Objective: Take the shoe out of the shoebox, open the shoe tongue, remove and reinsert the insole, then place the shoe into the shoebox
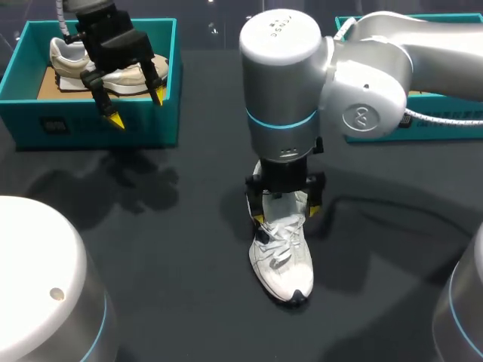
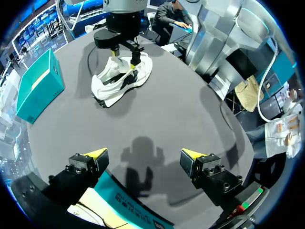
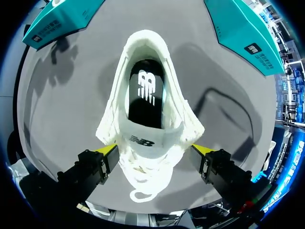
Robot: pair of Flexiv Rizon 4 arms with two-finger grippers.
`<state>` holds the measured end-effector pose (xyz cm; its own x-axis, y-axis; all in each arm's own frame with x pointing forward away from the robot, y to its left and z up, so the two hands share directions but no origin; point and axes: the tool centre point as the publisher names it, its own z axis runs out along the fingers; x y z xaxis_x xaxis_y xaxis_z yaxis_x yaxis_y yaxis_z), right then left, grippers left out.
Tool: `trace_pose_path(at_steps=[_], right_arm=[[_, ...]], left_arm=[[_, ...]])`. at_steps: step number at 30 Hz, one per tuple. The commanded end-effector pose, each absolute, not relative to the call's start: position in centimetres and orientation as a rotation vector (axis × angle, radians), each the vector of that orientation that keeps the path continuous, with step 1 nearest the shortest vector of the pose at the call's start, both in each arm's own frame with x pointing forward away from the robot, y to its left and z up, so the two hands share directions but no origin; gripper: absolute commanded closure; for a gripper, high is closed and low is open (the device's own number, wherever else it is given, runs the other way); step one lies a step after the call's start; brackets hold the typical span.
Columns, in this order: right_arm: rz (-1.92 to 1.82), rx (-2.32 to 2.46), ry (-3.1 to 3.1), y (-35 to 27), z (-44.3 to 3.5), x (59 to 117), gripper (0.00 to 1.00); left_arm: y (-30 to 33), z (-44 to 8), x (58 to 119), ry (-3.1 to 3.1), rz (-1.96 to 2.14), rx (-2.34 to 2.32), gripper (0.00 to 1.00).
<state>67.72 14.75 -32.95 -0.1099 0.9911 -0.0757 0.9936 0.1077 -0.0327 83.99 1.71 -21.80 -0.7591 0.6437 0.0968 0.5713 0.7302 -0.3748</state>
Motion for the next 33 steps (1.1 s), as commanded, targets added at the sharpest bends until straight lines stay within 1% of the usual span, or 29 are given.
trace_pose_path(at_steps=[1, 5, 7, 9, 10, 12, 13, 16, 17, 23, 33], right_arm=[[-0.089, 2.082, 2.291, 14.3, -32.3, 66.1, 0.00], [-0.078, 2.096, 2.266, 14.1, -31.7, 64.6, 0.04], [-0.067, 2.109, 2.244, 13.9, -31.4, 63.7, 0.08], [-0.052, 2.115, 2.231, 13.8, -31.1, 63.1, 0.19], [-0.053, 2.125, 2.215, 13.7, -30.9, 62.6, 0.30], [-0.039, 2.130, 2.206, 13.6, -30.6, 61.9, 0.42], [-0.036, 2.134, 2.201, 13.5, -30.5, 61.7, 0.51], [-0.028, 2.142, 2.182, 13.6, -30.3, 61.1, 0.57], [-0.029, 2.143, 2.178, 13.6, -30.2, 61.0, 0.58], [-0.007, 2.110, 2.175, 14.0, -29.9, 61.4, 0.58], [0.074, 1.933, 2.307, 16.2, -30.0, 65.3, 0.60]], left_arm=[[1.8, -21.8, 83.9, -2.715, 0.479, -0.968, 0.00], [1.8, -21.8, 83.9, -2.715, 0.479, -0.968, 0.00], [1.8, -21.8, 83.9, -2.715, 0.479, -0.968, 0.00], [1.8, -21.8, 83.9, -2.715, 0.479, -0.968, 0.00], [1.8, -21.8, 83.9, -2.715, 0.479, -0.968, 0.00], [1.8, -21.8, 83.9, -2.715, 0.479, -0.968, 0.00], [1.8, -21.8, 83.9, -2.715, 0.479, -0.968, 0.00], [1.8, -21.8, 83.9, -2.715, 0.479, -0.968, 0.00], [1.8, -21.8, 83.9, -2.715, 0.479, -0.968, 0.00], [1.8, -21.8, 83.9, -2.715, 0.479, -0.968, 0.00], [1.8, -21.8, 83.9, -2.715, 0.479, -0.968, 0.00]])
